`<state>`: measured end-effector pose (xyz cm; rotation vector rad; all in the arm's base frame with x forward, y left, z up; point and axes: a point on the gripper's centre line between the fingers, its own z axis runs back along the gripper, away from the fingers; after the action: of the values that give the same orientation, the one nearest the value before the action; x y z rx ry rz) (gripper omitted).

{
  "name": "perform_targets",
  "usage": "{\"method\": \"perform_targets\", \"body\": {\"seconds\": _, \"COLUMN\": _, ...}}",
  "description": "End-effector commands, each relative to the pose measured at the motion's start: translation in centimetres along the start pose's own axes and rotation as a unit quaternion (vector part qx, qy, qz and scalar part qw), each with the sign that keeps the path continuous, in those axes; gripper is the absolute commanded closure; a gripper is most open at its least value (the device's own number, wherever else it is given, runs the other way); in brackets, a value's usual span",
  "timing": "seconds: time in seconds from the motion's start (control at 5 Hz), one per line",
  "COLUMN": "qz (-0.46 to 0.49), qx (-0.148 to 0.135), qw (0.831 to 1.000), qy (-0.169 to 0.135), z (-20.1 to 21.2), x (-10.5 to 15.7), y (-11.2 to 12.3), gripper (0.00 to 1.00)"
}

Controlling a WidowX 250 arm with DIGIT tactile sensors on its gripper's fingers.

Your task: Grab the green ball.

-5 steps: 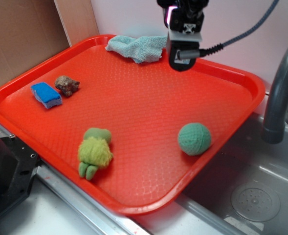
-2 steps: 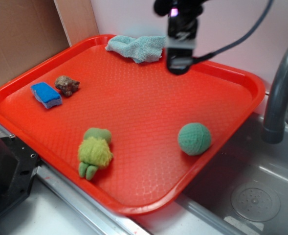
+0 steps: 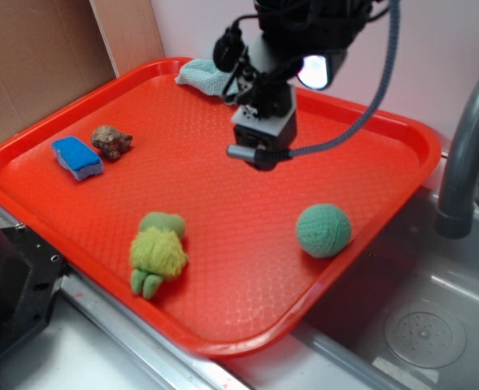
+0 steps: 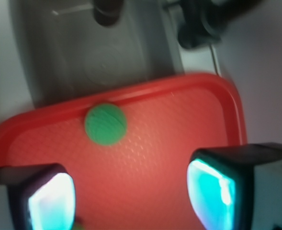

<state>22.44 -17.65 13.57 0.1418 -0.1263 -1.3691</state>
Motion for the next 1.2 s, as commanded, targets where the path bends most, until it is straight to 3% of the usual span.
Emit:
{"method": "perform_targets", "body": {"seconds": 0.0, "qz": -0.016, "qx": -0.052, "qw": 0.998, "qy": -0.039, "z": -3.3, "x": 0.2, "y": 0.6, "gripper": 0.00}}
{"method": "perform_targets", "body": {"seconds": 0.2, "qz": -0.022, "qx": -0.047, "qw": 0.997, "qy": -0.059, "z": -5.8, "x": 0.5, "y": 0.8, "gripper": 0.00}}
{"method": "perform_targets", "body": {"seconds": 0.4, "qz": -0.033, "qx": -0.061, "qw": 0.996, "qy": -0.064, "z": -7.1, "x": 1.3, "y": -0.2, "gripper": 0.00}}
{"method": "perform_targets", "body": {"seconds": 0.6, "qz": -0.040, "qx": -0.085, "qw": 0.993, "qy": -0.066, "z": -7.2, "x": 1.5, "y": -2.3, "gripper": 0.00}}
{"method": "perform_targets", "body": {"seconds": 1.0, "qz": -0.032, "qx": -0.085, "qw": 0.994, "qy": -0.062, "z": -5.6, "x": 1.5, "y": -4.1, "gripper": 0.00}}
